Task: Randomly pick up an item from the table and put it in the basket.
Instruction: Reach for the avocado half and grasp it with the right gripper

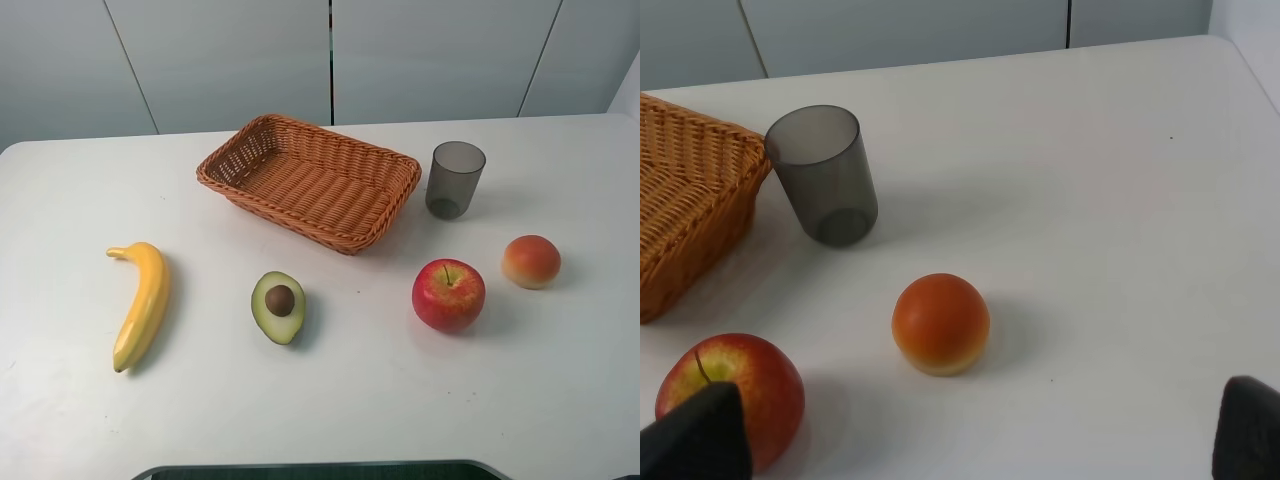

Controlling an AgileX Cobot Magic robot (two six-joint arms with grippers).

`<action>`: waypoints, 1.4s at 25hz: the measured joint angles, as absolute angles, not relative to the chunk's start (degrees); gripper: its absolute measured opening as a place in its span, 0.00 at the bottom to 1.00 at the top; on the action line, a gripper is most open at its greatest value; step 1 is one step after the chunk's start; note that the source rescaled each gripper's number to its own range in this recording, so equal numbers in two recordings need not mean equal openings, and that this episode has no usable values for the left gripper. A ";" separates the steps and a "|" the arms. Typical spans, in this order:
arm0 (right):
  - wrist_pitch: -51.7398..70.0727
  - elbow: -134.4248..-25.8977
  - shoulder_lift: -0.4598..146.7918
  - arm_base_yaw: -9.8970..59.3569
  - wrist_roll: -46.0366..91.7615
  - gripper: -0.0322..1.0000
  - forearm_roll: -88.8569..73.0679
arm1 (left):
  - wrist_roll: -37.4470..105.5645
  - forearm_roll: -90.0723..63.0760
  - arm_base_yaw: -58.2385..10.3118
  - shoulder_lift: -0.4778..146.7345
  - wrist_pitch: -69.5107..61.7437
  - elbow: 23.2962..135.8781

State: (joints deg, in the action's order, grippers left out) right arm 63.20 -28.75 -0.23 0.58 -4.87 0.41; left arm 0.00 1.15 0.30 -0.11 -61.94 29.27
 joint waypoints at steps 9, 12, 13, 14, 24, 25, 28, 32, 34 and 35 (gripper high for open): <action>63.20 -28.75 -0.23 0.58 -4.87 1.00 0.41 | 0.00 1.15 0.30 -0.11 -61.94 29.27; 63.20 -28.75 -0.23 0.58 -4.87 1.00 0.41 | 0.00 1.15 0.30 -0.11 -61.94 29.27; 63.20 -28.75 -0.23 0.58 -4.87 1.00 0.41 | 0.00 1.15 0.30 -0.11 -61.94 29.27; 63.20 -28.75 -0.23 0.58 -4.87 1.00 0.41 | 0.00 1.15 0.30 -0.11 -61.94 29.27; 63.20 -28.75 -0.23 0.58 -4.87 1.00 0.41 | 0.00 1.15 0.30 -0.11 -61.94 29.27; 63.20 -28.75 -0.23 0.58 -4.87 1.00 0.41 | 0.00 1.15 0.30 -0.11 -61.94 29.27; 63.20 -28.75 -0.23 0.58 -4.87 1.00 0.41 | 0.00 1.15 0.30 -0.11 -61.94 29.27; 63.20 -28.75 -0.23 0.58 -4.87 1.00 0.41 | 0.00 1.15 0.30 -0.11 -61.94 29.27; 63.20 -28.75 -0.23 0.58 -4.87 1.00 0.41 | 0.00 1.15 0.30 -0.11 -61.94 29.27; 63.20 -28.75 -0.23 0.58 -4.87 1.00 0.41 | 0.00 1.15 0.30 -0.11 -61.94 29.27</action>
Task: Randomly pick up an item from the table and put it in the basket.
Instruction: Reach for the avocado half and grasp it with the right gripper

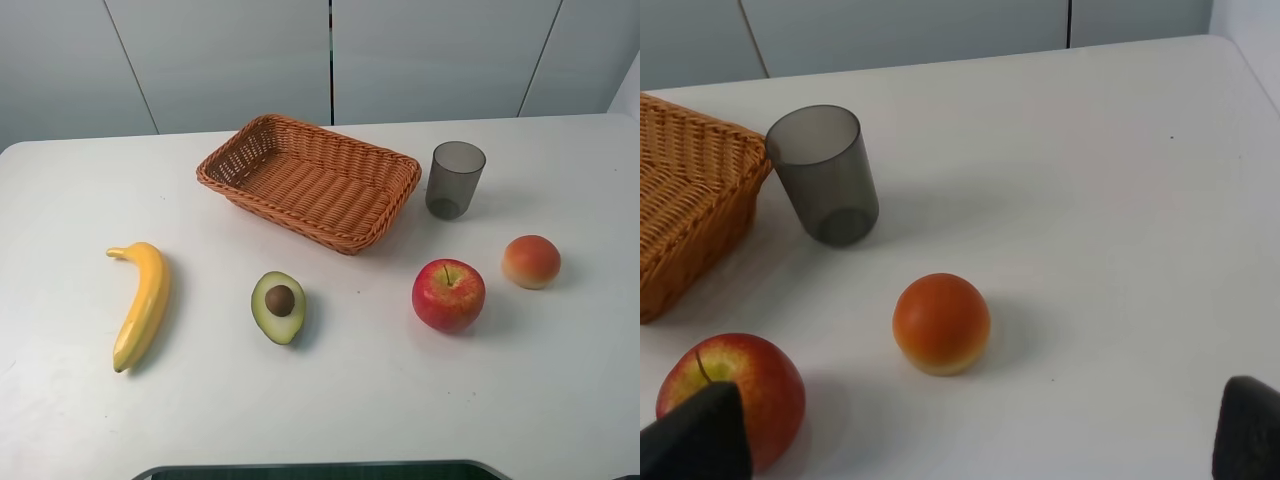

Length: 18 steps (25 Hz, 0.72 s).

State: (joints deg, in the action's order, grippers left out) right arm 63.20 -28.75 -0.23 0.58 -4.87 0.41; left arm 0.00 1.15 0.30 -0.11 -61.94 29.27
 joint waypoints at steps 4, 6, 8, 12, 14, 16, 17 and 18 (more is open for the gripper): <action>63.20 -28.75 -0.23 0.58 -4.87 1.00 0.41 | 0.00 1.15 0.30 -0.11 -61.94 29.27; 63.20 -28.75 -0.23 0.58 -4.87 1.00 0.41 | 0.00 1.15 0.30 -0.11 -61.94 29.27; 63.20 -28.75 -0.23 0.58 -4.87 1.00 0.00 | 0.00 1.15 0.30 -0.11 -61.94 29.27; 64.04 -29.41 -0.23 0.58 -4.87 1.00 -2.13 | 0.00 1.15 0.30 -0.11 -61.94 29.27; 65.84 -31.45 0.08 0.58 -4.87 1.00 -3.64 | 0.00 1.15 0.30 -0.11 -61.94 29.27; 66.81 -34.27 2.02 0.58 -4.87 1.00 -4.07 | 0.00 1.15 0.30 -0.11 -61.94 29.27; 66.85 -35.49 3.53 0.58 -4.87 1.00 -4.07 | 0.00 1.15 0.30 -0.11 -61.94 29.27; 66.95 -36.71 5.62 0.58 -4.87 1.00 -4.07 | 0.00 1.15 0.30 -0.11 -61.94 29.27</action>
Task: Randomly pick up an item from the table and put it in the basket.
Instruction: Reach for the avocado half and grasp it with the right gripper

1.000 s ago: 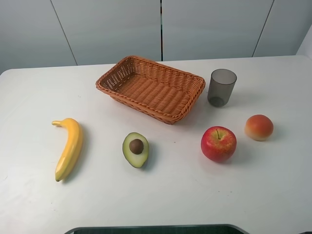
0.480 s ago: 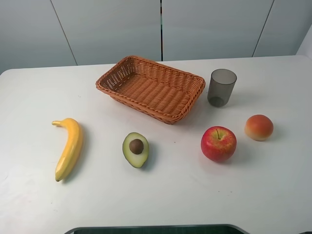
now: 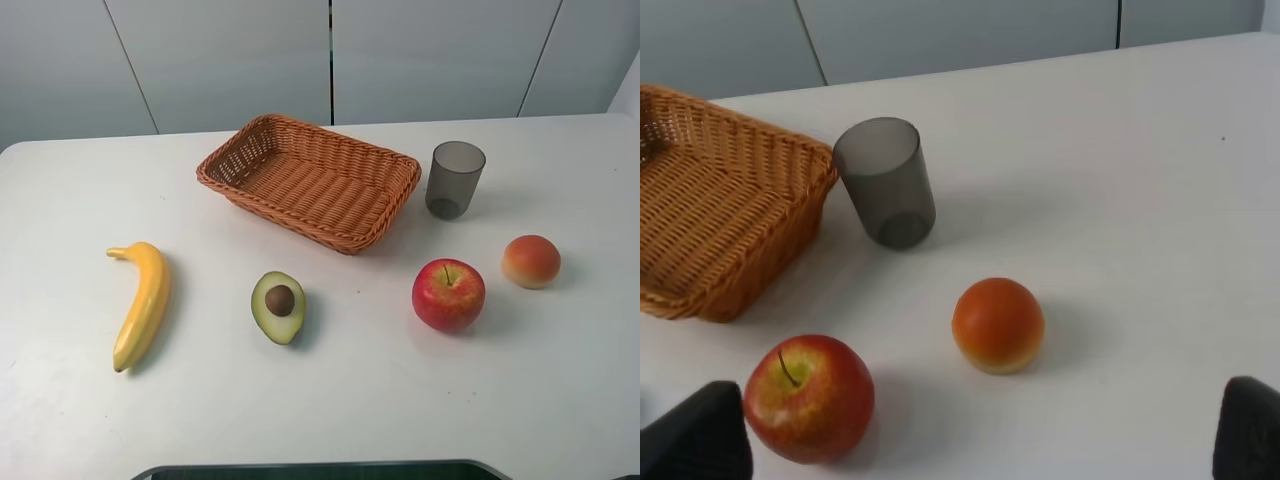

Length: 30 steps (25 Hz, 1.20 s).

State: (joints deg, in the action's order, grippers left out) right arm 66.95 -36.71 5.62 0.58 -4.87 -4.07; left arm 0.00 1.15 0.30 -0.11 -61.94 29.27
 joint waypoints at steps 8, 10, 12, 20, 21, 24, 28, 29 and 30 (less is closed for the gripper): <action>66.55 -47.53 22.27 0.58 -4.87 1.00 -4.07 | 0.00 1.15 0.30 -0.11 -61.94 29.27; 66.43 -49.36 25.78 0.58 -4.87 1.00 -4.07 | 0.00 1.15 0.30 -0.11 -61.94 29.27; 66.32 -50.42 29.29 0.58 -4.87 1.00 -4.07 | 0.00 1.15 0.30 -0.11 -61.94 29.27; 66.32 -50.81 39.79 0.58 -4.87 1.00 -4.07 | 0.00 1.15 0.30 -0.11 -61.94 29.27; 66.32 -50.81 41.09 0.58 -4.87 1.00 -4.07 | 0.00 1.15 0.30 -0.11 -61.94 29.27; 66.32 -50.81 44.76 0.58 -4.87 1.00 -4.07 | 0.00 1.15 0.30 -0.11 -61.94 29.27; 66.32 -50.81 48.31 0.58 -4.87 1.00 -4.07 | 0.00 1.15 0.30 -0.11 -61.94 29.27; 66.32 -50.81 49.00 0.72 -4.87 1.00 -3.70 | 0.00 1.15 0.30 -0.11 -61.94 29.27; 66.32 -50.81 49.36 1.49 -4.87 1.00 -3.04 | 0.00 1.15 0.30 -0.11 -61.94 29.27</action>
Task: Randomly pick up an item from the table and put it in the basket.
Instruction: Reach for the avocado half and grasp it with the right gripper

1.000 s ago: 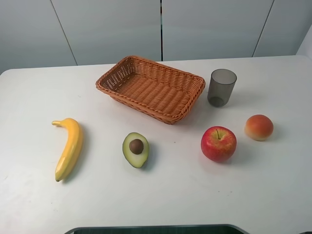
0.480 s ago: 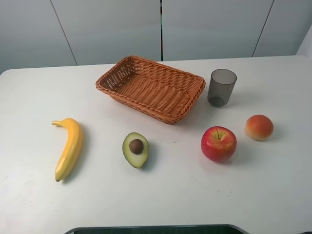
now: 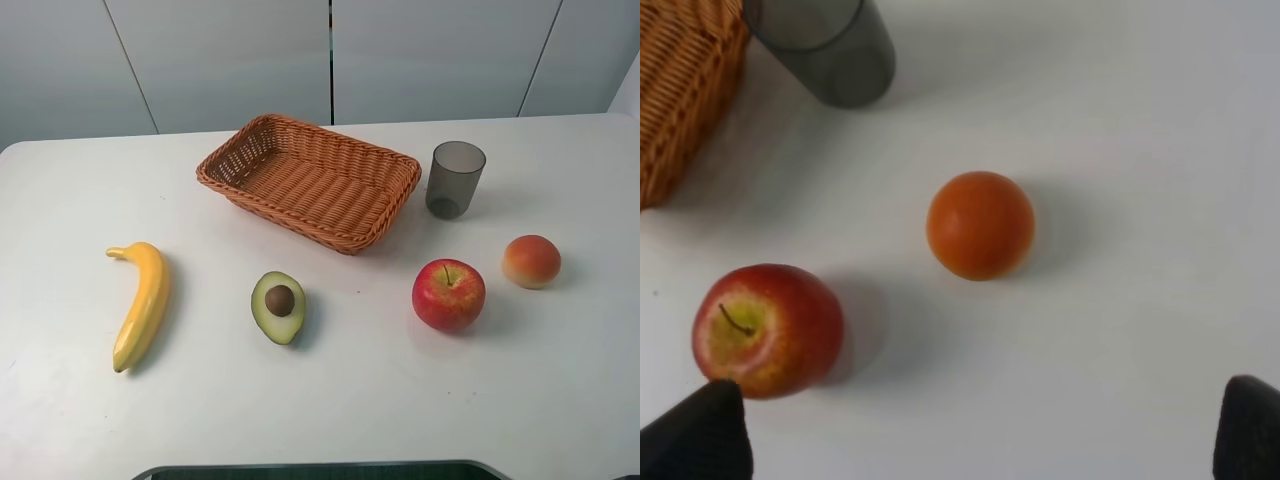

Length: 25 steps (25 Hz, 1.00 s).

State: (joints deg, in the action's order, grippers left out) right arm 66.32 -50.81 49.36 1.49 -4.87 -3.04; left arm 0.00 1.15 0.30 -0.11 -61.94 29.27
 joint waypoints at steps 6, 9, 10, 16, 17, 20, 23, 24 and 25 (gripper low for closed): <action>61.25 -50.81 52.58 10.80 -4.87 1.00 2.04 | 0.00 1.15 0.30 -0.11 -61.94 29.27; 59.11 -50.81 56.79 14.13 -4.87 1.00 2.17 | 0.00 1.15 0.30 -0.11 -61.94 29.27; 59.11 -50.81 58.41 15.08 -4.87 1.00 2.06 | 0.00 1.15 0.30 -0.11 -61.94 29.27; 57.20 -50.81 68.03 23.69 -7.83 1.00 -1.33 | 0.00 1.15 0.30 -0.11 -61.94 29.27; 56.72 -50.81 69.52 25.32 -8.52 1.00 -2.15 | 0.00 1.15 0.30 -0.11 -61.94 29.27; 55.64 -50.84 74.76 31.31 -11.26 1.00 -5.06 | 0.00 1.15 0.30 -0.11 -61.94 29.27; 53.89 -50.93 80.19 36.84 -12.61 1.00 -7.00 | 0.00 1.15 0.30 -0.11 -61.94 29.27; 52.78 -50.93 82.19 38.53 -13.25 1.00 -7.26 | 0.00 1.15 0.30 -0.11 -61.94 29.27; 51.82 -50.93 83.54 39.91 -14.07 1.00 -7.62 | 0.00 1.15 0.30 -0.11 -61.94 29.27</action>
State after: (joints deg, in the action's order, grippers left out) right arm 51.82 -50.93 83.54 39.91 -14.07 -7.62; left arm 0.00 1.15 0.30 -0.11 -61.94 29.27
